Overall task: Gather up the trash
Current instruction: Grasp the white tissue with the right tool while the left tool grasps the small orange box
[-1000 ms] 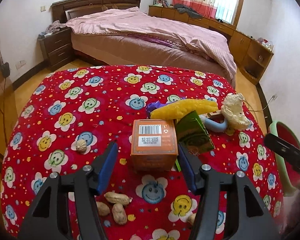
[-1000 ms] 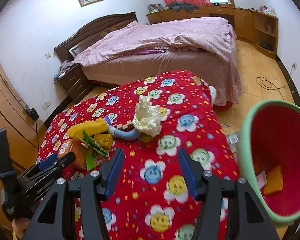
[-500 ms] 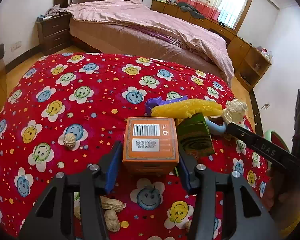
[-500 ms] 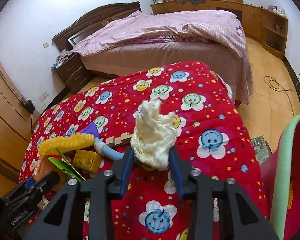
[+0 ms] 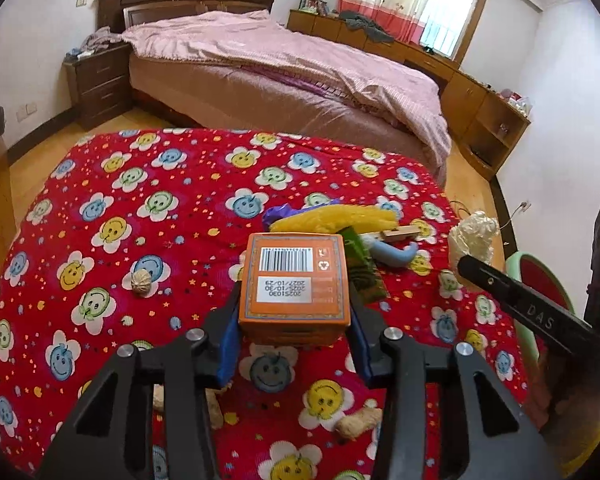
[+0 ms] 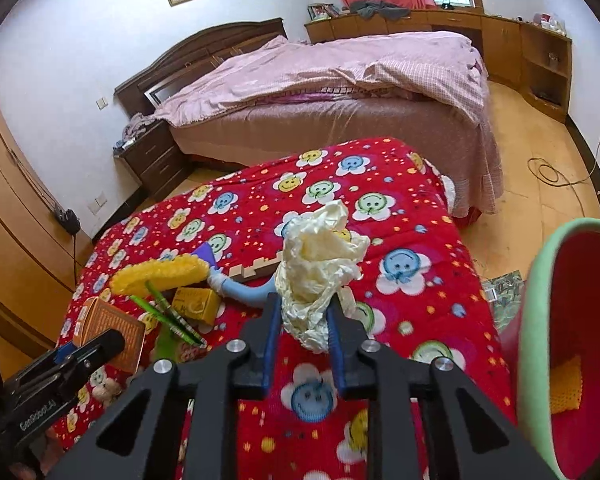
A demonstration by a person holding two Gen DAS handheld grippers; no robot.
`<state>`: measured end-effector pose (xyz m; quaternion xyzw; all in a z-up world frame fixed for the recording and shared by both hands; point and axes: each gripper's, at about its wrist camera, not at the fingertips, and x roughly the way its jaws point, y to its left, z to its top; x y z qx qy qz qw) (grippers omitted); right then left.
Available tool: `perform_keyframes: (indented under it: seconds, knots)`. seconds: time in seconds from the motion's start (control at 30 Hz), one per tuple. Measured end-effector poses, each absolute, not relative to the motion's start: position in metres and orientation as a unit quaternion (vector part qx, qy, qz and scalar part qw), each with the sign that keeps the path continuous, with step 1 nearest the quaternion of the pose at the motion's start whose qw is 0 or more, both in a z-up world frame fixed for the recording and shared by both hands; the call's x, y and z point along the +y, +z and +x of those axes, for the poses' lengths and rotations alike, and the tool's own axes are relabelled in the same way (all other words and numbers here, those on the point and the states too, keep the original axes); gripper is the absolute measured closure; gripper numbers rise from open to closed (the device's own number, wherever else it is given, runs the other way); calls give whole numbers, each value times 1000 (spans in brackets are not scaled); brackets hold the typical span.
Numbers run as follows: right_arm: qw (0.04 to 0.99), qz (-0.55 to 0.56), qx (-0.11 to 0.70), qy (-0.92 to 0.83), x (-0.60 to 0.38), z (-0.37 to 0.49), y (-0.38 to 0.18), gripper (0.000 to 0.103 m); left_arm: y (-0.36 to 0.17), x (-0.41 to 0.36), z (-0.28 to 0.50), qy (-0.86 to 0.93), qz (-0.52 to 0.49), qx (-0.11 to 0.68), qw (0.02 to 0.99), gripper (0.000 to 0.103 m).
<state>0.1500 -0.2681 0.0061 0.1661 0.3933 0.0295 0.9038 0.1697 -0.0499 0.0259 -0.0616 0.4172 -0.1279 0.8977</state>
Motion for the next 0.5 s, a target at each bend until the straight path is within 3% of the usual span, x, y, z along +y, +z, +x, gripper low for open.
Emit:
perform_keyframes:
  seconds: [0.5]
  knots:
    - [921,185,343,24,-282,71,42,79,58,-65,130,-149,-45,386,909,57]
